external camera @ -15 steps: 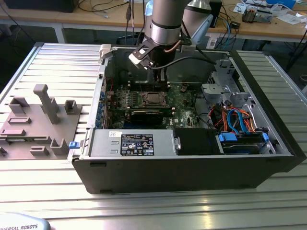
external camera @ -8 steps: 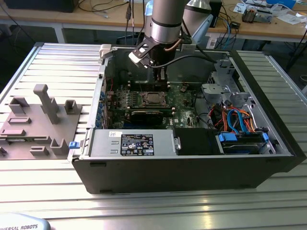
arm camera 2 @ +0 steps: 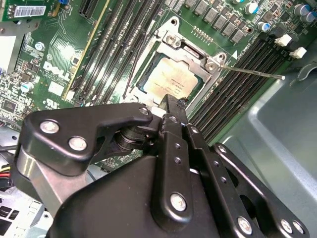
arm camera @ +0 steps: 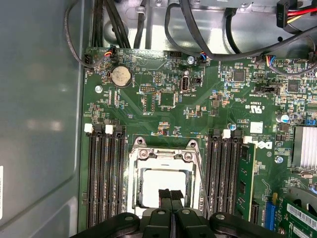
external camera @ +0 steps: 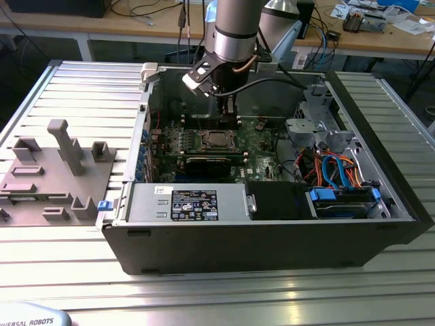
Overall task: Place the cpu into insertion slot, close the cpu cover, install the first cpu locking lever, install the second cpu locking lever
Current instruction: 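Install the first cpu locking lever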
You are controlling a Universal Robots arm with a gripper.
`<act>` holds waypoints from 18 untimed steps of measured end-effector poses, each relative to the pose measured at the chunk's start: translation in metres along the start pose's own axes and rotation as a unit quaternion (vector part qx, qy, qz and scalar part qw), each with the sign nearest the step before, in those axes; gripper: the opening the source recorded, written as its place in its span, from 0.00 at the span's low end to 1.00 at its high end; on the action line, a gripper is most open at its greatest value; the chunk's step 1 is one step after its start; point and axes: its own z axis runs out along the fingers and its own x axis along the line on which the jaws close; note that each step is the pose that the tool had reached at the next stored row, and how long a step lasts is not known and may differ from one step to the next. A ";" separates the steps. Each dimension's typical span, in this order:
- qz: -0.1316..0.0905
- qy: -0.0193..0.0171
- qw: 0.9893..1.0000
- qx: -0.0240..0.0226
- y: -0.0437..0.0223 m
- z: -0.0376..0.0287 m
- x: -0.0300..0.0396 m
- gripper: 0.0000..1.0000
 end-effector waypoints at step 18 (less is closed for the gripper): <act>-0.028 -0.001 1.000 0.000 0.0000 0.0000 0.0000 0.11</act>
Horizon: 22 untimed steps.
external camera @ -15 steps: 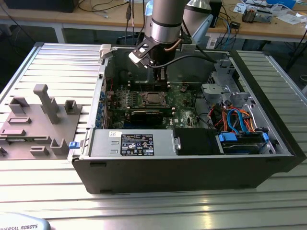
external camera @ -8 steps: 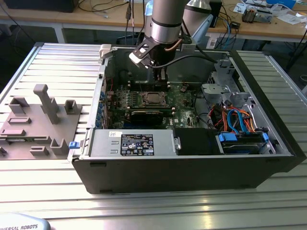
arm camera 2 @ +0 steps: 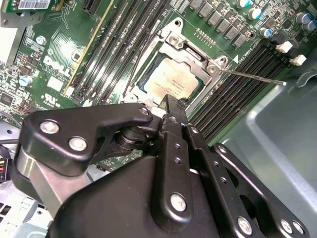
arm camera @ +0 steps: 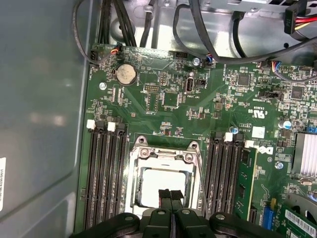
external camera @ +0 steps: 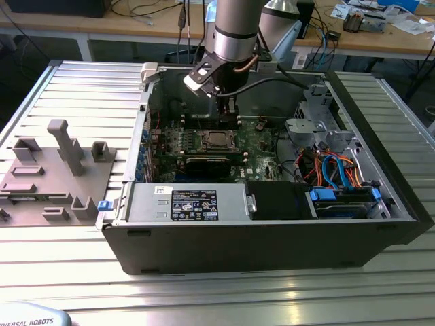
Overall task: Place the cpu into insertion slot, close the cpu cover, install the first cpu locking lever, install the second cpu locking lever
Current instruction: 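Install the first cpu locking lever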
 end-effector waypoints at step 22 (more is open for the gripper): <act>-0.044 -0.001 0.999 0.000 0.0000 0.0000 0.0000 0.11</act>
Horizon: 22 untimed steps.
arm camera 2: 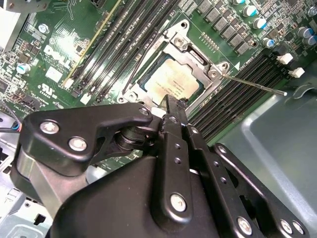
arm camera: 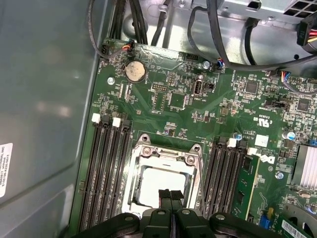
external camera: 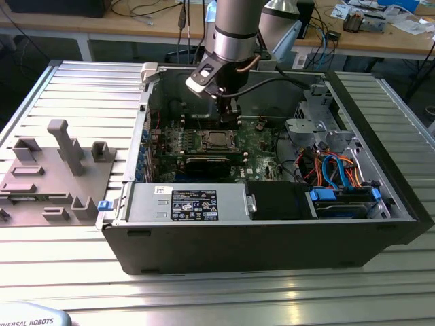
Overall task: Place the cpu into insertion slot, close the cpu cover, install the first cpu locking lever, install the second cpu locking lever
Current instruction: 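Install the first cpu locking lever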
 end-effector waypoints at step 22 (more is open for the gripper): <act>-0.039 -0.001 0.999 0.000 0.0000 0.0000 0.0000 0.11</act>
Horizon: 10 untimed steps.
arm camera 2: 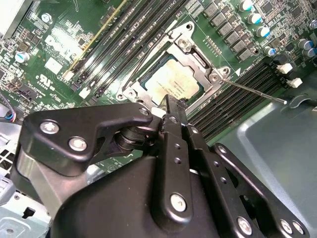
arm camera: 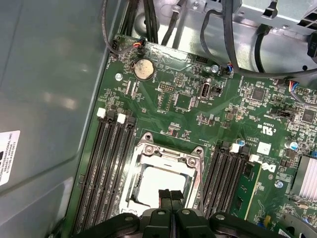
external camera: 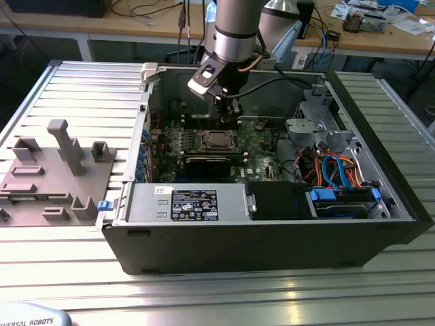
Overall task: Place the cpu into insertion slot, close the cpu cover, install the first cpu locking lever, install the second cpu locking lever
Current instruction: 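Install the first cpu locking lever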
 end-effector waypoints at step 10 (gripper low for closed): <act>-0.021 0.000 1.000 0.000 0.0000 0.0000 0.0000 0.11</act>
